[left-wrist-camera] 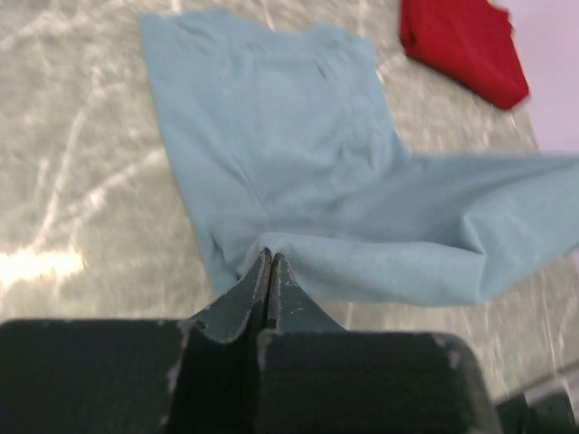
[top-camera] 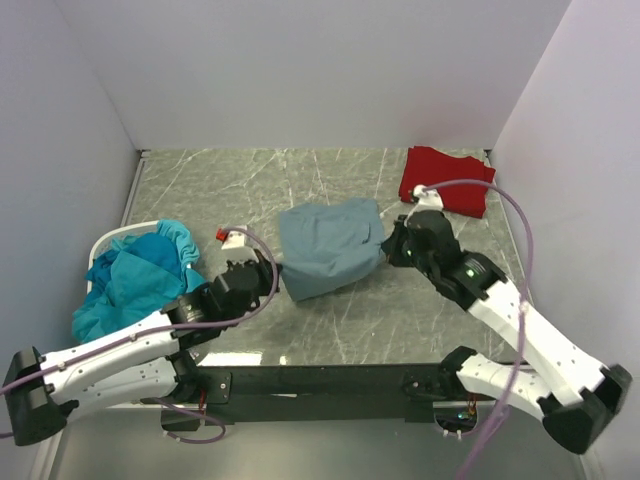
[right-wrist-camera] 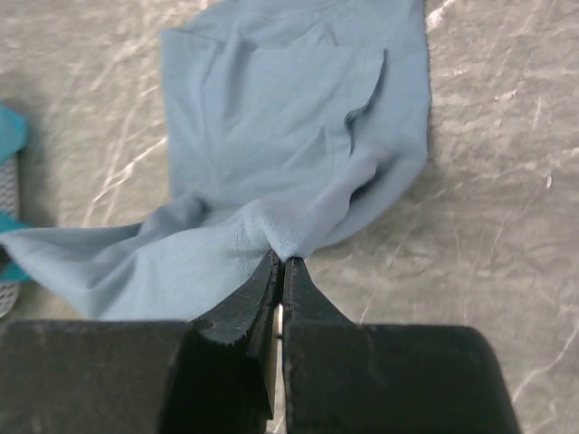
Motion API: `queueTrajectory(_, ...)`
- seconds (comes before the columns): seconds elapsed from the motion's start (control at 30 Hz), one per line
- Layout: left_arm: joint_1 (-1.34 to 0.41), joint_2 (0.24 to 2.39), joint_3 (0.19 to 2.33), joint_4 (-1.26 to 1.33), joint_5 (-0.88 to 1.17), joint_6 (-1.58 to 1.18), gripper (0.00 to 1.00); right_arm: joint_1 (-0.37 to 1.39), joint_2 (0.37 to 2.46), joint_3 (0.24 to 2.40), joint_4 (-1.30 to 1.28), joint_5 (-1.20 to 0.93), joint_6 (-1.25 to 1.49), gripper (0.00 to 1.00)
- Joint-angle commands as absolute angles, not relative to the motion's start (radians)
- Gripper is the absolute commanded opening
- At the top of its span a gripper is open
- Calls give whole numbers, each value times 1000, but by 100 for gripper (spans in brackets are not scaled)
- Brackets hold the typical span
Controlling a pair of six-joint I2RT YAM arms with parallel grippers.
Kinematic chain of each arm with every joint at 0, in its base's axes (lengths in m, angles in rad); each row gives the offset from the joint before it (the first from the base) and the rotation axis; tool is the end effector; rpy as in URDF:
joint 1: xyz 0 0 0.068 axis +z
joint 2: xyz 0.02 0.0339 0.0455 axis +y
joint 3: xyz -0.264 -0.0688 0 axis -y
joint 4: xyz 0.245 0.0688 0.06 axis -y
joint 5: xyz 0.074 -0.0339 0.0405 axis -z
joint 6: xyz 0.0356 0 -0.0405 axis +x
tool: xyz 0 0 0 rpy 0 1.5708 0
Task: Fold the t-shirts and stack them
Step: Fold the tshirt
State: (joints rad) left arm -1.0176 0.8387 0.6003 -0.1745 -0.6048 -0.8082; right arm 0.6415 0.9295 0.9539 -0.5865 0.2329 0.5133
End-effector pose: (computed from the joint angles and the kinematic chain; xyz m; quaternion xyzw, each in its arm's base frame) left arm 0.1172 -0.1513 0.2689 -0.0785 0.8117 -0.2609 0.5166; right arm 0.1631 0.1116 0.3331 0.0003 0.8714 0.1768 0.4577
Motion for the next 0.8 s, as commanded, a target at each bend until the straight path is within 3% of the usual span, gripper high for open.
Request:
queueTrajectory(0.0, -902, 883, 621, -6, -487, -726, 0, 572, 1023, 1021, -494, 189, 448, 0)
queueTrajectory(0.27, -712, 1109, 630, 235, -278, -666, 0, 433, 1210, 1132, -436, 98, 396, 0)
queueTrajectory(0.77, -479, 1430, 807, 313, -91, -646, 0, 269, 1584, 1412, -422, -37, 319, 0)
